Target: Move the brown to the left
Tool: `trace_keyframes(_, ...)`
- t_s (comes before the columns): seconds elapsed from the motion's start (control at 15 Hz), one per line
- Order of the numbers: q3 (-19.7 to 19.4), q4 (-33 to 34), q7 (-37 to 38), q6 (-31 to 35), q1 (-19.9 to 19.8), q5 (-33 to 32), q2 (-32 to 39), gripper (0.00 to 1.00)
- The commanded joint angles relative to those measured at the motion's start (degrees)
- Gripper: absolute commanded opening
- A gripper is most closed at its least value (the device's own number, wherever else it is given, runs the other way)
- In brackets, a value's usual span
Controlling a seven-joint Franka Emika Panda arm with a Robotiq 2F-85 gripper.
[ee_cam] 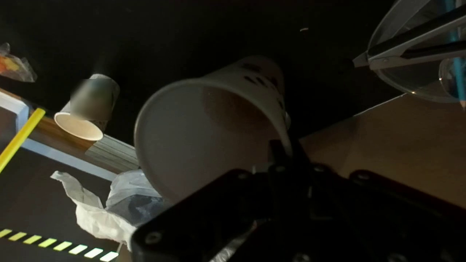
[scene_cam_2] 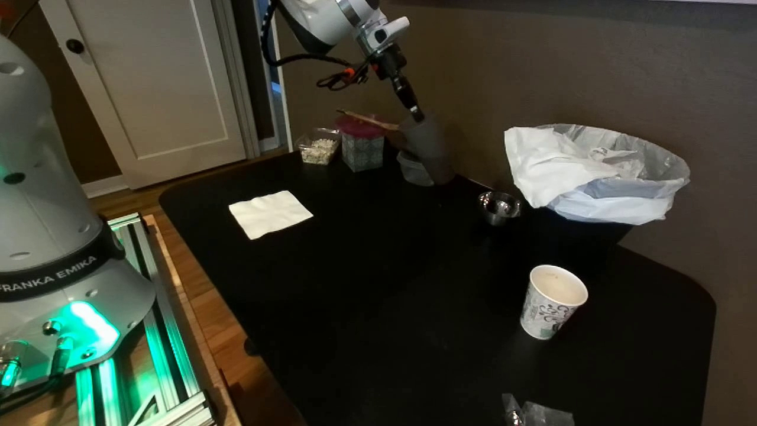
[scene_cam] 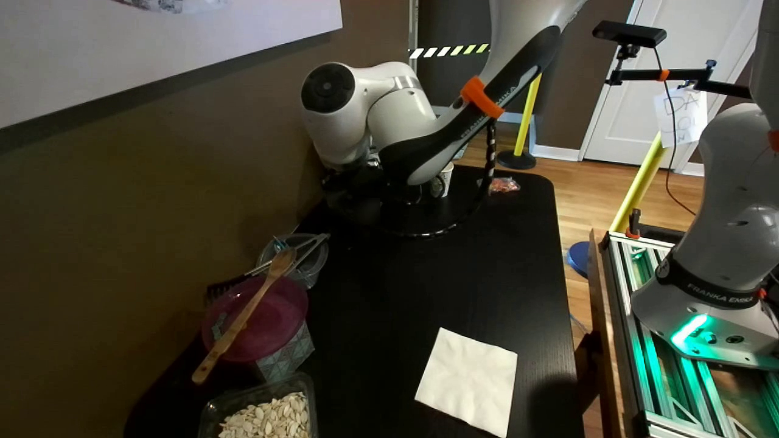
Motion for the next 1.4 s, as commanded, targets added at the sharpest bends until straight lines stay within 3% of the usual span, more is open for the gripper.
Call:
trace_keyframes(0.0, 2.0, -1.8, 5.2, 1.0, -1.2, -9.2, -0.5, 0.02)
trace_keyframes(0.4, 4.8, -5.0, 12.0, 2.2, -3.8, -19.8, 0.1, 0.02)
trace_keyframes(0.73, 6.9, -6.6, 15.5, 1.2, -5.9, -24.8, 0.7, 0.02)
trace_keyframes(1.13, 8.9, -7.3, 15.7, 0.5, -7.7, -26.9, 0.9, 0.02)
trace_keyframes(1.33, 11.2, -8.2, 10.8, 0.0, -8.7, -21.3, -0.5, 0.02)
